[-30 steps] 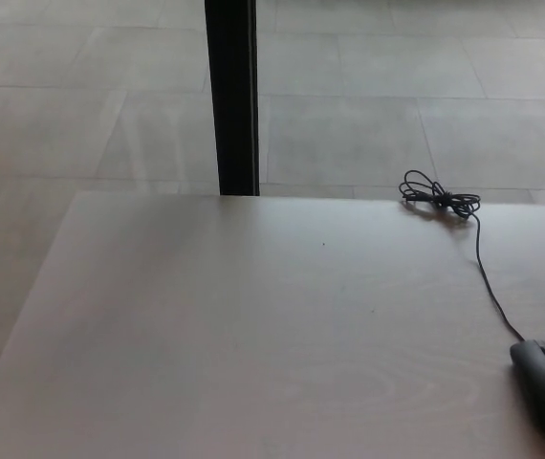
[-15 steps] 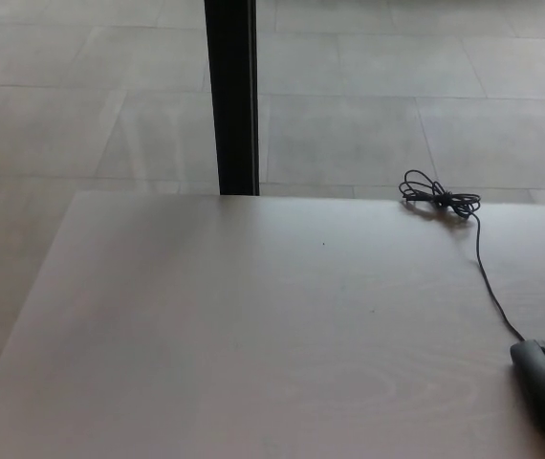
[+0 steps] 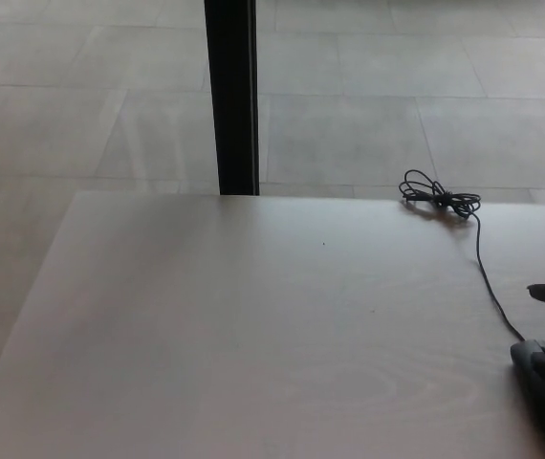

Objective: The robot uses its right fingers to click on the left button of the black mouse placed on the table.

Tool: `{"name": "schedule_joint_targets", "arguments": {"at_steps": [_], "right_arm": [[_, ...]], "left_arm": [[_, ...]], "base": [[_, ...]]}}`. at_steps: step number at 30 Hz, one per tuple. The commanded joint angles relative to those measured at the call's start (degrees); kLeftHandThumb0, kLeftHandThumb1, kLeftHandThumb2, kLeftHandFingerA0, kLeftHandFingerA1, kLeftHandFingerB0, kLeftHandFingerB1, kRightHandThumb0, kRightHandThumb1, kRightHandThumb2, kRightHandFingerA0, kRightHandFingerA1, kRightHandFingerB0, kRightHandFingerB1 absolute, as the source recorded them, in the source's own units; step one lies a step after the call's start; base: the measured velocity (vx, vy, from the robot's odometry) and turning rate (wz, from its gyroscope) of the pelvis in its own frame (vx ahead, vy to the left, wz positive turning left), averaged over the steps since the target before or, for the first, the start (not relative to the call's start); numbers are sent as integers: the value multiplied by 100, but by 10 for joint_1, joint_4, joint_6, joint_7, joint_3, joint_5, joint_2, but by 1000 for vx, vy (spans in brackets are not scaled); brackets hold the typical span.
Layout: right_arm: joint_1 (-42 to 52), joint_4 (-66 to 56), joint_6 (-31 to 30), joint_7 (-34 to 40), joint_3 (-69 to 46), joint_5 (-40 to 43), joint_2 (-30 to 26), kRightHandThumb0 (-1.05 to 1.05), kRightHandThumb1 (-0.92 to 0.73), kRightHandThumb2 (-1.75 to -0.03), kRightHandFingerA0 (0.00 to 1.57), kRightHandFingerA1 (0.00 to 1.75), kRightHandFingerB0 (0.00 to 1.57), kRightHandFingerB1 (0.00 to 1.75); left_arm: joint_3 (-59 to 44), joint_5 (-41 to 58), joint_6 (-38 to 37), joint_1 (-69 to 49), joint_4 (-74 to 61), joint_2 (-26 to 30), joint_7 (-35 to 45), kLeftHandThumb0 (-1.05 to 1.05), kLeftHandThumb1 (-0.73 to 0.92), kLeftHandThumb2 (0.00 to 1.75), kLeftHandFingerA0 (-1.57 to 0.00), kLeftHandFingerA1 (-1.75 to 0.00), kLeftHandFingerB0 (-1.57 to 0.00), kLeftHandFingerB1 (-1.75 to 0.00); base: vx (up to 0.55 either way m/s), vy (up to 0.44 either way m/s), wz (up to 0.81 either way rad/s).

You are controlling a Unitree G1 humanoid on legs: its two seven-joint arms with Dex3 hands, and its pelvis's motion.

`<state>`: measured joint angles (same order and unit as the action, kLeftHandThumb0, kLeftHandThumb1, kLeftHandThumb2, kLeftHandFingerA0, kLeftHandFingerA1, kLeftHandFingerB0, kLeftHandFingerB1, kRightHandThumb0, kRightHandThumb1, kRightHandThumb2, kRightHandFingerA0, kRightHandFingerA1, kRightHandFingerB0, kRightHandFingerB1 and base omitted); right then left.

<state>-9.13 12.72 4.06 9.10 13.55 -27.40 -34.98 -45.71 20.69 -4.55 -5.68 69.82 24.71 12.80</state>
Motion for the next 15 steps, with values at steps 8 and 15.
{"name": "schedule_joint_targets", "arguments": {"at_steps": [8, 15], "right_arm": [[-67, 42, -54, -7, 134, -256, -76, -99, -92, -81, 27, 44, 35, 35], [-88, 77, -58, -11, 155, -250, -68, -104, -85, -89, 26, 44, 37, 38]], "left_arm": [[-3, 22, -1, 8, 4, 28, -4, -84, 79, 88, -55, -62, -41, -49], [-5, 25, -7, 6, 2, 27, 6, -77, 75, 112, -50, -64, -36, -54]], "base": [[0, 0, 0], [0, 0, 0]]}}
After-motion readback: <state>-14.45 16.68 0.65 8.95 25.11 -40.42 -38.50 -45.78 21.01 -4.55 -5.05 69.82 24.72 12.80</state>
